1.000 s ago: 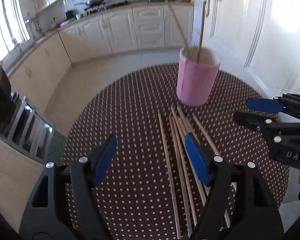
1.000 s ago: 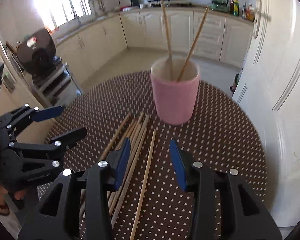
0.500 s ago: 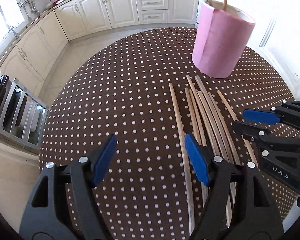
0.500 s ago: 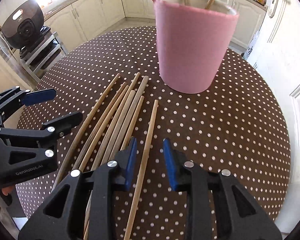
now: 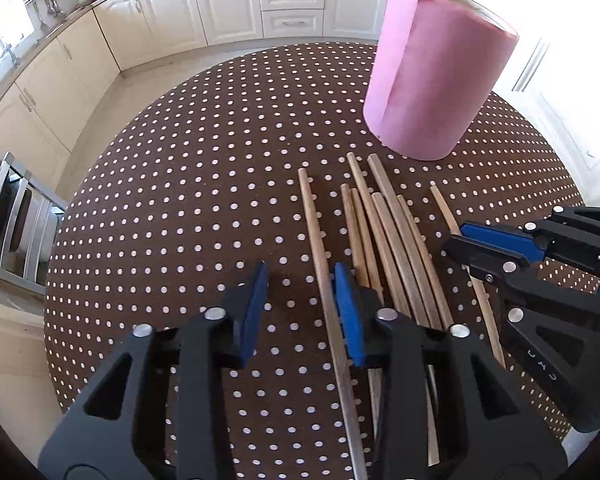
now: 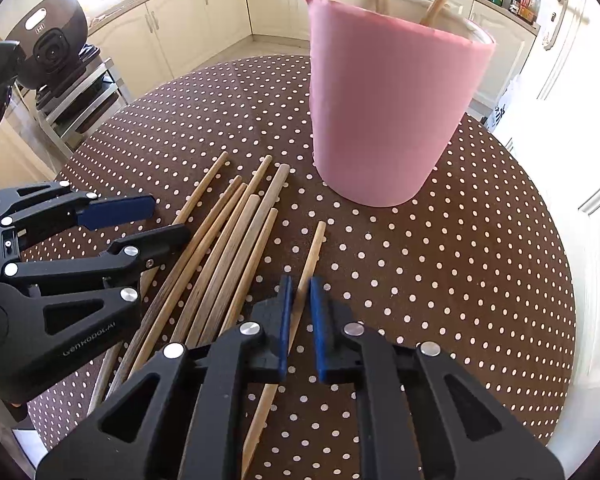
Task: Organize utensils
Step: 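Grasp a chopstick with the left tool while the right tool grasps another, then carry the chopsticks over the pink cup with both tools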
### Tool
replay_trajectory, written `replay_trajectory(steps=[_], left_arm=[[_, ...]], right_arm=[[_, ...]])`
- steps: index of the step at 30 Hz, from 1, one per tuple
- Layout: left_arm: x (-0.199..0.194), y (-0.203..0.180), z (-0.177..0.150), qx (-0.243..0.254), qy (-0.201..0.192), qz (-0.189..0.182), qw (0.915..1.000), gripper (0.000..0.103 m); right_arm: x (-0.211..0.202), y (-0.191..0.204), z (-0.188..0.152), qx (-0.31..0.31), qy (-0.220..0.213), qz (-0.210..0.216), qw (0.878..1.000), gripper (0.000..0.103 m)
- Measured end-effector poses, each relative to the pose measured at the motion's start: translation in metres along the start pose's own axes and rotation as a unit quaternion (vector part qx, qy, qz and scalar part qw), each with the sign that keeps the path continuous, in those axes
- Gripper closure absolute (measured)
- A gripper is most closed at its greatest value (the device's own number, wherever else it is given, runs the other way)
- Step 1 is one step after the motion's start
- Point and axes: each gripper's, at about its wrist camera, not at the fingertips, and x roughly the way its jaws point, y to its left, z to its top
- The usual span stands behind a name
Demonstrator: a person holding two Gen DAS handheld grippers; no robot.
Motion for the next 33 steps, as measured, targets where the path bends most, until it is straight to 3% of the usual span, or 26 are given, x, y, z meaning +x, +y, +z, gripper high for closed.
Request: replay_trajectory(steps=[1,2,4,8,18,33], left_arm=[[0.0,-0.002,0.0,0.0,-0.001,-0.004,1.0,0.089],[-0.001,-0.004,0.001,-0.004,-0.001,-0.008,1.0,0.094],[-0.003,-0.01,-0.001,-0.008,-0.002,-0.007,0.9999,0.096],[-0.019,-0.01,-0.01,-0.013,-0.021,-0.009,0.9996,0.097],[-0.106,-0.028,-0.02,0.001,-0.088,0.009,0.996,0.097],[-0.202,-0.047,-0.042,0.017,-0.159,0.021,0.9869,0.097]], right_arm=[[0.0,-0.001,0.0,0.002,-0.001,0.003,1.0,0.097],[-0.001,-0.002,-0.001,0.004,-0.004,0.006,1.0,0.098],[-0.007,-0.006,-0.007,0.008,-0.01,0.011,1.0,0.099],[-0.026,-0.014,-0.013,0.015,-0.029,0.022,0.999,0.099],[-0.095,-0.006,-0.013,0.002,-0.083,0.026,0.996,0.099],[-0.183,0.018,-0.026,-0.013,-0.166,0.01,0.986,0.099]])
